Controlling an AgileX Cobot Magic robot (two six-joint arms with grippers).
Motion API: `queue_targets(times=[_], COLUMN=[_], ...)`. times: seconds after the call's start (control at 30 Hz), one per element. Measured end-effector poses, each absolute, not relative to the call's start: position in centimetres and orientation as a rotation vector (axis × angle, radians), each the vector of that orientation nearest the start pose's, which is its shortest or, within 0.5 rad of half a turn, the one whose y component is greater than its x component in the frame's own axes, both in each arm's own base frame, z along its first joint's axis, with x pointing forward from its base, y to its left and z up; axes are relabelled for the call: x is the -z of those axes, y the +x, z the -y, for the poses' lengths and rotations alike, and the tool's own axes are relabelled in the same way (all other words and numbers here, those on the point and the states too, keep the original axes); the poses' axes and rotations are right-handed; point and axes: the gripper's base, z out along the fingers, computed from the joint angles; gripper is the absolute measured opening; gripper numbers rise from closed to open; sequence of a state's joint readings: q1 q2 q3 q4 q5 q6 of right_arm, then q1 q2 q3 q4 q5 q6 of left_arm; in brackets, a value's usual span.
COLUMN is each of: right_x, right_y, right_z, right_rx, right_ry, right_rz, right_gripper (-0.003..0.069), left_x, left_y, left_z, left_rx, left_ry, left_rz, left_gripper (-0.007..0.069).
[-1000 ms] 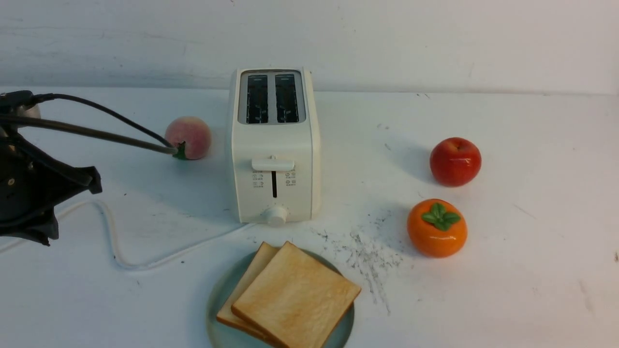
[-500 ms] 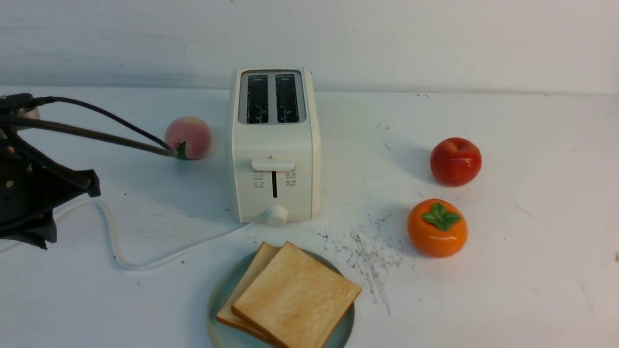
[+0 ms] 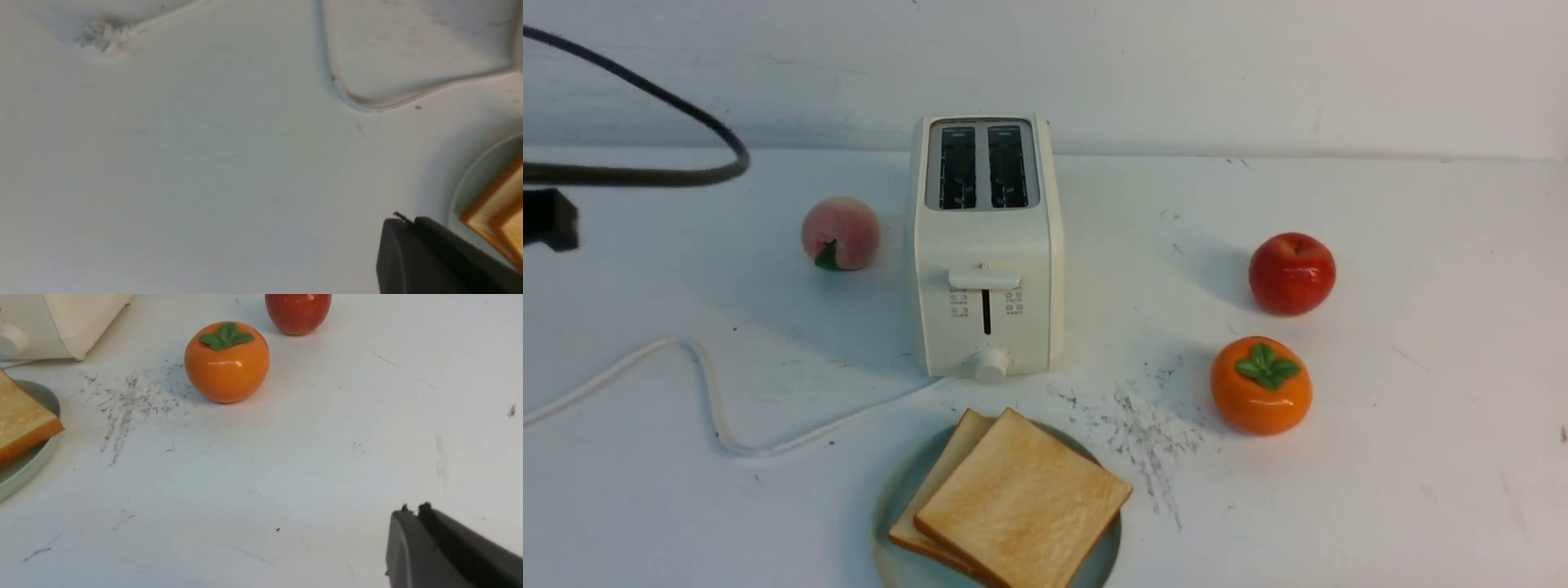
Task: Take toasted bread from bread machine on white table place on plate.
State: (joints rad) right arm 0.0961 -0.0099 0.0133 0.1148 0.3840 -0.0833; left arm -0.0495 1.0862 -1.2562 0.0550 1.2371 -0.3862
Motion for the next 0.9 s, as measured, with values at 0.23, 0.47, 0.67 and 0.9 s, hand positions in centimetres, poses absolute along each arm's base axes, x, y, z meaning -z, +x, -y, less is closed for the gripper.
queue_targets(times=[0.23, 0.47, 0.67, 0.9], right_x=[-17.5, -17.5, -17.5, -17.5], right_y=[5.2, 5.2, 5.2, 5.2], right_z=[-0.9, -0.9, -0.9, -0.9], right_rx=[-0.122, -0.122, -0.122, -0.122], right_ry=[-0.098, -0.098, -0.098, -0.098], right_rz=[-1.868, -1.868, -1.868, -1.868], right_gripper=[0.0046, 0.0058, 0.0065, 0.0073], left_x=[-43.3, -37.9, -33.2, -28.7], left_y=[7.5, 0.4, -1.3, 1.7], left_z=[0.8, 1.5, 1.4, 1.5], left_rx=[0.286, 0.453, 0.542, 0.533], left_ry=[-0.359, -0.224, -0.216, -0.267], left_rz=[-2.226, -1.919, -1.604, -1.731], left_gripper=[-0.0014, -0.0014, -0.0014, -0.0014])
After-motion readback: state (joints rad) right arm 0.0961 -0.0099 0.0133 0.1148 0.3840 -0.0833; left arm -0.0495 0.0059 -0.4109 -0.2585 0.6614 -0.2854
